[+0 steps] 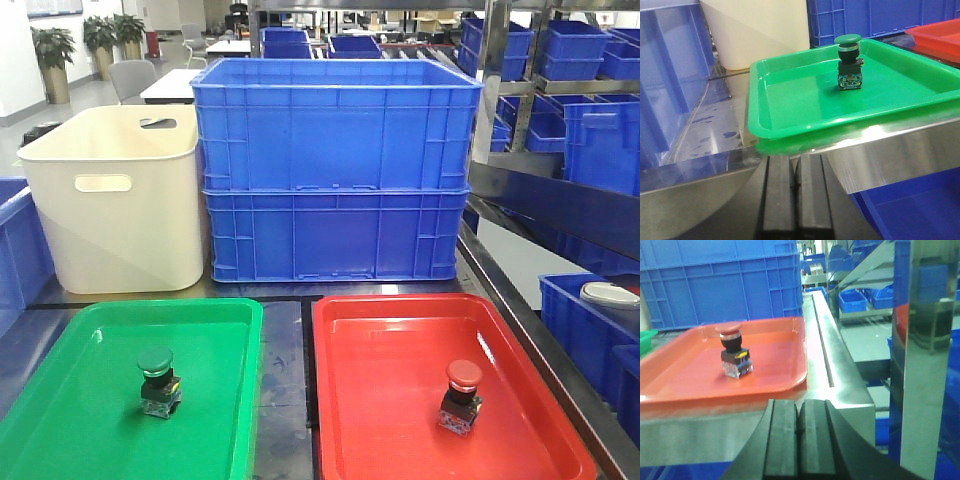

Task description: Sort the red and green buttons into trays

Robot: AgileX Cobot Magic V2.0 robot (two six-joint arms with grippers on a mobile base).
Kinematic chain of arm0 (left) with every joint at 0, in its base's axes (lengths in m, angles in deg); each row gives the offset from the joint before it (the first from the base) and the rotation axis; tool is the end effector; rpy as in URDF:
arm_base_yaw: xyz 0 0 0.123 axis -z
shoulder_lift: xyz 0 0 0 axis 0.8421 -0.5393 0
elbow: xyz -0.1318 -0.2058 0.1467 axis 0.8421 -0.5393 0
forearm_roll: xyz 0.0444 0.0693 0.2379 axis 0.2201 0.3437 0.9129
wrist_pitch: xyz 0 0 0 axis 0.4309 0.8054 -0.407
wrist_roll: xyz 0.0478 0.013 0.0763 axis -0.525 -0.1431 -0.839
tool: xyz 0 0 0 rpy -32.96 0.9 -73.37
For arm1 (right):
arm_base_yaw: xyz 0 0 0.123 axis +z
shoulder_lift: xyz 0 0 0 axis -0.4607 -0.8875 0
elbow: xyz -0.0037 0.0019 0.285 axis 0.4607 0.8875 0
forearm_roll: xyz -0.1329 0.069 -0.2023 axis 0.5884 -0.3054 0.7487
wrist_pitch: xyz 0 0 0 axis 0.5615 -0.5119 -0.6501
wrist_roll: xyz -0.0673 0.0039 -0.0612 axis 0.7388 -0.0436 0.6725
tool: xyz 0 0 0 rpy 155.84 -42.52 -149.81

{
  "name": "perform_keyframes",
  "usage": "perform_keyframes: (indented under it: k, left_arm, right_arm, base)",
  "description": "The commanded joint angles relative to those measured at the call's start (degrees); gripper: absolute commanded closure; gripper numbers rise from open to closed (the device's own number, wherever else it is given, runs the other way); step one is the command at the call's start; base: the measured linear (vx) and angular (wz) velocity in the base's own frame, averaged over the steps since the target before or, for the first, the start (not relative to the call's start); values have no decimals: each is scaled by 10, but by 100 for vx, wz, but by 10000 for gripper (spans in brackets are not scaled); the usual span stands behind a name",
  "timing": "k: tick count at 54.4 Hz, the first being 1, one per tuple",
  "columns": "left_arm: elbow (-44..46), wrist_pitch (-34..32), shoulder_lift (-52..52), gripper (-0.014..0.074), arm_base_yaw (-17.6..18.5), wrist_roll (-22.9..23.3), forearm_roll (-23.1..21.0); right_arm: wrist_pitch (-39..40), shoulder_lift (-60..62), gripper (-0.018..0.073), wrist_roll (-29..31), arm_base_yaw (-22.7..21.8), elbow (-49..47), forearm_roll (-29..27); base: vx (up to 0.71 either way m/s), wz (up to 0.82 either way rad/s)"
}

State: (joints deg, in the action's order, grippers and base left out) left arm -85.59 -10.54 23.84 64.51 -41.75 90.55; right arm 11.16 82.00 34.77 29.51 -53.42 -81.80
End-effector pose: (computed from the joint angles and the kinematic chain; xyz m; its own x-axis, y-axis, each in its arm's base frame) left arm 0.0558 -0.0056 0.1878 -0.1034 0.1250 -0.9868 0.1215 0.9862 0.1122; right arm 0.0567 0.0026 0.1929 -0.0536 0.0973 -0.9938 -0.0374 0.9943 0.0993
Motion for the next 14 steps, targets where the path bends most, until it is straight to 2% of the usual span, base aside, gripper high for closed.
perform_keyframes:
  k: [1, 14]
  left_arm:
    - [14, -44, 8, 602, -1, 5, -5]
    - [14, -44, 8, 602, -1, 5, -5]
  right_arm:
    - [38, 1, 567, 0, -4, 4, 0]
    - [38, 3, 567, 0, -4, 4, 0]
  base:
    - [0, 0]
    - [0, 0]
